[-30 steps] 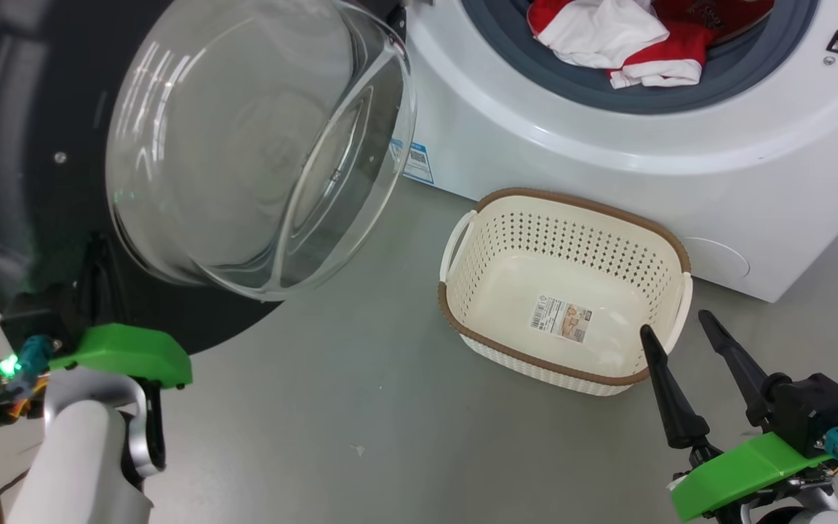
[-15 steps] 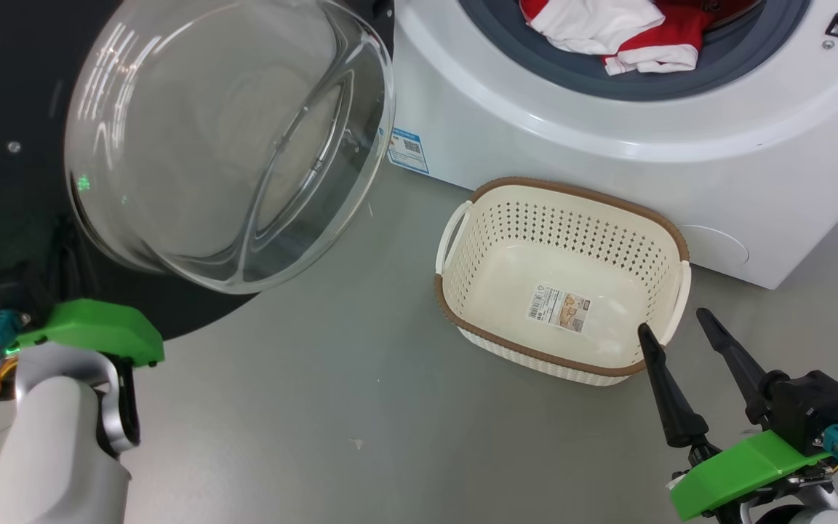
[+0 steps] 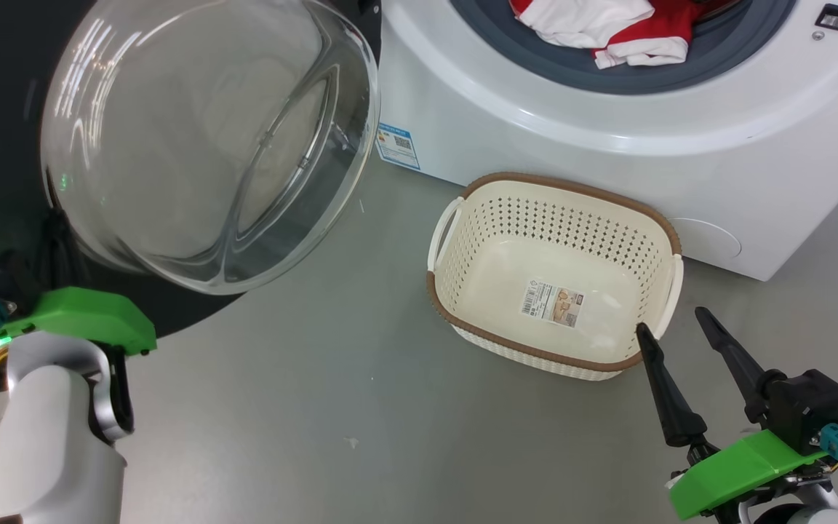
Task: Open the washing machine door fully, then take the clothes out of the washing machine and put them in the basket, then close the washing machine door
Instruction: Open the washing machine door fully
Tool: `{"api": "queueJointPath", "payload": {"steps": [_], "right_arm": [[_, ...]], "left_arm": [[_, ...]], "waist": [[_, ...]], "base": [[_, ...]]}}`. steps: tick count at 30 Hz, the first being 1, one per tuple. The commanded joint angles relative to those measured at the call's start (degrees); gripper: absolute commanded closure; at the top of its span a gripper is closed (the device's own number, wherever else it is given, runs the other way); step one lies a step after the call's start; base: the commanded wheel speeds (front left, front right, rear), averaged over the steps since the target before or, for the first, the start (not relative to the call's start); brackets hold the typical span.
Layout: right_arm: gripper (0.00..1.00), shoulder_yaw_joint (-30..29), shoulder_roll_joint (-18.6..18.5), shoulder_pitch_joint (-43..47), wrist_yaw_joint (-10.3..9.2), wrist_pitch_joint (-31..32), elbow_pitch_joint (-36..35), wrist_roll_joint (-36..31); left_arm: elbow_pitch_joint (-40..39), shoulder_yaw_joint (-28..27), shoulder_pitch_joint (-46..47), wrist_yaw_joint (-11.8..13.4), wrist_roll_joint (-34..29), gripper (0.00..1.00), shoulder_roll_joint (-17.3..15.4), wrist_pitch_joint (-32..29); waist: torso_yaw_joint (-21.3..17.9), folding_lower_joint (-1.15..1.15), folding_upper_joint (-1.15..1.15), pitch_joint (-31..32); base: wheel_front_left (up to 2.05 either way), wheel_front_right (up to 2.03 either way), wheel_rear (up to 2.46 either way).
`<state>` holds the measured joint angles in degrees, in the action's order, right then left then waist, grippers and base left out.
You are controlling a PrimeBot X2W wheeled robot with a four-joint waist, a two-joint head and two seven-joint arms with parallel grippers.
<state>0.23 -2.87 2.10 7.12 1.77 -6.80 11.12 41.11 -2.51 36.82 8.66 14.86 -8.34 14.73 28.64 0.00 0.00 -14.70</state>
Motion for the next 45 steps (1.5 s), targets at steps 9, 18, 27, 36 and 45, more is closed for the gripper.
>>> {"api": "queueJointPath", "payload": {"steps": [9, 18, 27, 36, 45], "right_arm": [[0.0, 0.9, 0.0, -2.5, 0.36, -1.3, -0.6, 0.9], [0.0, 0.4, 0.0, -2.4, 0.36, -3.2, 1.2, 2.4], [0.0, -0.7, 0.0, -2.5, 0.36, -5.4, 3.1, 3.7], [0.0, -2.5, 0.0, -2.5, 0.36, -8.1, 4.7, 4.4], [0.0, -4.2, 0.0, -2.8, 0.36, -12.1, 5.8, 3.1]], "left_arm": [[-6.0, -4.5, -1.5, -1.5, -1.1, 1.0, -1.4, 0.3], [-14.3, -4.7, -5.7, -2.4, -2.2, 1.0, 0.3, 0.3], [-25.4, -2.2, -9.4, -3.3, -2.2, 1.0, 1.9, -0.3], [-38.1, 2.1, -12.9, -3.5, -3.2, 0.0, 3.0, -2.8], [-42.2, 5.7, -17.2, -5.0, -1.7, 0.0, 3.8, -4.8]], "waist": [[-1.2, 0.0, 0.0, 1.0], [-2.5, 0.0, 0.0, 2.8], [-4.5, 0.0, 0.0, 4.4], [-8.2, 0.0, 0.0, 6.2], [-13.9, 0.0, 0.0, 7.6]], "base": [[0.0, 0.0, 0.0], [0.0, 0.0, 0.0], [0.0, 0.0, 0.0], [0.0, 0.0, 0.0], [0.0, 0.0, 0.0]]}}
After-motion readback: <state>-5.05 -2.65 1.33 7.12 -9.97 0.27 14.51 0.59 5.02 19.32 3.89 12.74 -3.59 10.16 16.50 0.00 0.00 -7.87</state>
